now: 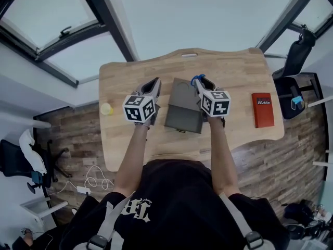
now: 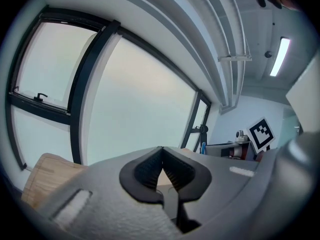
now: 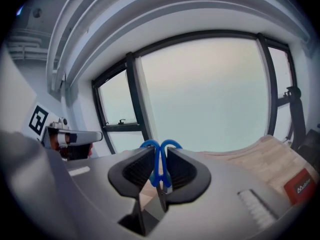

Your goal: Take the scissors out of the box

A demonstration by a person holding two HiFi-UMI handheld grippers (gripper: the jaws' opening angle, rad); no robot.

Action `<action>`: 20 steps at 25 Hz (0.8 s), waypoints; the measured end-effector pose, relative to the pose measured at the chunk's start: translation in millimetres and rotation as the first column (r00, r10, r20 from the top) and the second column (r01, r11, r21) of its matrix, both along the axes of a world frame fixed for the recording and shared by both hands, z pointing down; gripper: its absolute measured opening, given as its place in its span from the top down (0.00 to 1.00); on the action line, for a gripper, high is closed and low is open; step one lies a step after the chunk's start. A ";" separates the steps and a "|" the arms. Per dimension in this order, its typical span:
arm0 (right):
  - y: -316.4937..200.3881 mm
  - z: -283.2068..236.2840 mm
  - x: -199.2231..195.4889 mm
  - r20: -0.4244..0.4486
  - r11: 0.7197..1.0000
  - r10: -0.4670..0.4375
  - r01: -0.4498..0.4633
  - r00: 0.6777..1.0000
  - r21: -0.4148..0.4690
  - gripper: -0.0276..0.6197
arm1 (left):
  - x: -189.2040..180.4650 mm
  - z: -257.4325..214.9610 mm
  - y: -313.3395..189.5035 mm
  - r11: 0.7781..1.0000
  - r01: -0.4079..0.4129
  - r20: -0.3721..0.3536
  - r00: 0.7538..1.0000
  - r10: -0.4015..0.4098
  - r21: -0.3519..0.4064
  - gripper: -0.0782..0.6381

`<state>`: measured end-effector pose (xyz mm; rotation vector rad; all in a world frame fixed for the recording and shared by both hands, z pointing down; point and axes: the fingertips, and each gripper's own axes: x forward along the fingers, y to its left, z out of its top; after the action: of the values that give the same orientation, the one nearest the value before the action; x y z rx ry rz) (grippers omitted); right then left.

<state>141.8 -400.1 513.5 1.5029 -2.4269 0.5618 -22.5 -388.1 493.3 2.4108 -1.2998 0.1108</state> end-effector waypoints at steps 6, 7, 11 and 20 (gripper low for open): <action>-9.6 -38.6 14.6 0.122 0.996 0.079 -0.083 0.989 0.034 0.83 | 10.4 -30.4 -5.3 0.999 -0.004 -0.017 1.000 0.005 0.044 0.89; -9.7 -42.3 16.2 0.122 0.995 0.080 -0.085 0.989 0.041 0.83 | 10.8 -32.7 -5.4 0.999 -0.004 -0.020 1.000 0.005 0.048 0.89; -8.6 -56.0 24.6 0.133 0.992 0.090 -0.101 0.987 0.077 0.83 | 8.3 -37.0 -6.7 0.998 0.008 -0.007 1.000 -0.007 0.059 0.89; -8.0 -64.6 31.8 0.009 0.981 0.108 -0.108 0.994 0.163 0.83 | 10.9 -45.2 -11.9 0.997 0.000 0.000 1.000 0.000 0.079 0.89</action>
<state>173.6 -408.0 448.9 1.7080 -2.4551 0.3911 -11.6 -400.0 448.1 2.4766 -1.3272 0.0607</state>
